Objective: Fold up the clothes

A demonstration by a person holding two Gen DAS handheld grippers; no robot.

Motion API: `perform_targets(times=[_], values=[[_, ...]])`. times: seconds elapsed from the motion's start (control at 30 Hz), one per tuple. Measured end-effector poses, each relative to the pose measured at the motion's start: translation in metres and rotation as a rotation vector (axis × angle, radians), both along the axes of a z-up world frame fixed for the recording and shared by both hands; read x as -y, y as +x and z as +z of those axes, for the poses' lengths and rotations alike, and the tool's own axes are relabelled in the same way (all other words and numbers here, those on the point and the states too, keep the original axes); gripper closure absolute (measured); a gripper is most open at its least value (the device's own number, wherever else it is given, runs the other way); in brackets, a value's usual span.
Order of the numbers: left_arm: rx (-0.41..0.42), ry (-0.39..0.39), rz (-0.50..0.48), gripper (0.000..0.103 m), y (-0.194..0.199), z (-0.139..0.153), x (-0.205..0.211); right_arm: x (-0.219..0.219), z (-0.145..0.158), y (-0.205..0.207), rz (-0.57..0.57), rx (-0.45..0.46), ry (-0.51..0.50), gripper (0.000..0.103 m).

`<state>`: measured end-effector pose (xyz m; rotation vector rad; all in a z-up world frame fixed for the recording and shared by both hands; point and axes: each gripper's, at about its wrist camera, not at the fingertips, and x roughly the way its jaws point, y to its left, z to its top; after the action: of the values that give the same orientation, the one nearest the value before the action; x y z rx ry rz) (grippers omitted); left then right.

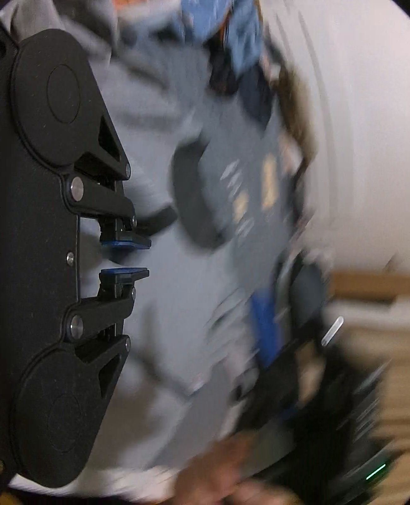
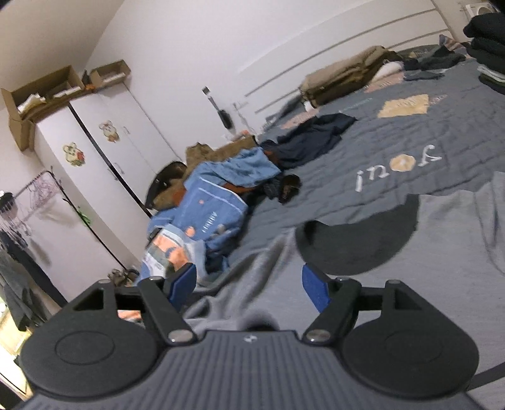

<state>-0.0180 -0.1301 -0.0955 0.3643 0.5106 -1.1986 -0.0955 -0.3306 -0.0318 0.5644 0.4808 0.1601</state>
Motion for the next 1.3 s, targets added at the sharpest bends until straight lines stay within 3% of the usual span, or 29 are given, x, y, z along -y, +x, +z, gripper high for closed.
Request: perform_targets(times=[0.13,0.23,0.33,0.43,0.57,0.77,1.0,1.1,1.17,1.23,1.3], values=[[0.007,0.071,-0.084,0.089,-0.023,-0.008,0.006,0.008,-0.016,0.002,0.014,-0.056,-0.036,0.029],[-0.002,0.09,-0.08,0.086,-0.019,-0.004,-0.008,0.01,-0.029,0.005,0.044,-0.1,-0.052,0.029],[0.004,0.08,0.004,0.068,-0.017,0.002,-0.026,0.007,-0.038,0.005,0.075,-0.12,-0.066,0.029],[-0.031,0.046,0.102,0.066,-0.004,0.01,-0.041,-0.003,-0.043,0.007,0.124,-0.125,-0.079,0.029],[-0.035,-0.009,0.232,0.043,0.0,0.015,-0.061,-0.02,-0.045,0.01,0.194,-0.117,-0.125,0.029],[-0.056,-0.079,0.333,0.042,0.001,0.03,-0.076,-0.037,-0.055,0.015,0.25,-0.137,-0.193,0.029],[-0.072,-0.13,0.418,0.042,0.006,0.042,-0.089,-0.032,-0.075,0.029,0.215,-0.191,-0.095,0.029],[-0.068,-0.131,0.445,0.042,0.009,0.041,-0.09,-0.023,-0.07,0.027,0.173,-0.171,-0.044,0.044],[-0.069,-0.13,0.462,0.042,0.011,0.04,-0.092,-0.017,-0.066,0.026,0.145,-0.158,-0.011,0.084],[-0.062,-0.138,0.477,0.042,0.013,0.04,-0.094,-0.011,-0.063,0.025,0.117,-0.144,0.023,0.092],[-0.056,-0.15,0.496,0.042,0.015,0.041,-0.096,-0.005,-0.059,0.024,0.089,-0.131,0.056,0.094]])
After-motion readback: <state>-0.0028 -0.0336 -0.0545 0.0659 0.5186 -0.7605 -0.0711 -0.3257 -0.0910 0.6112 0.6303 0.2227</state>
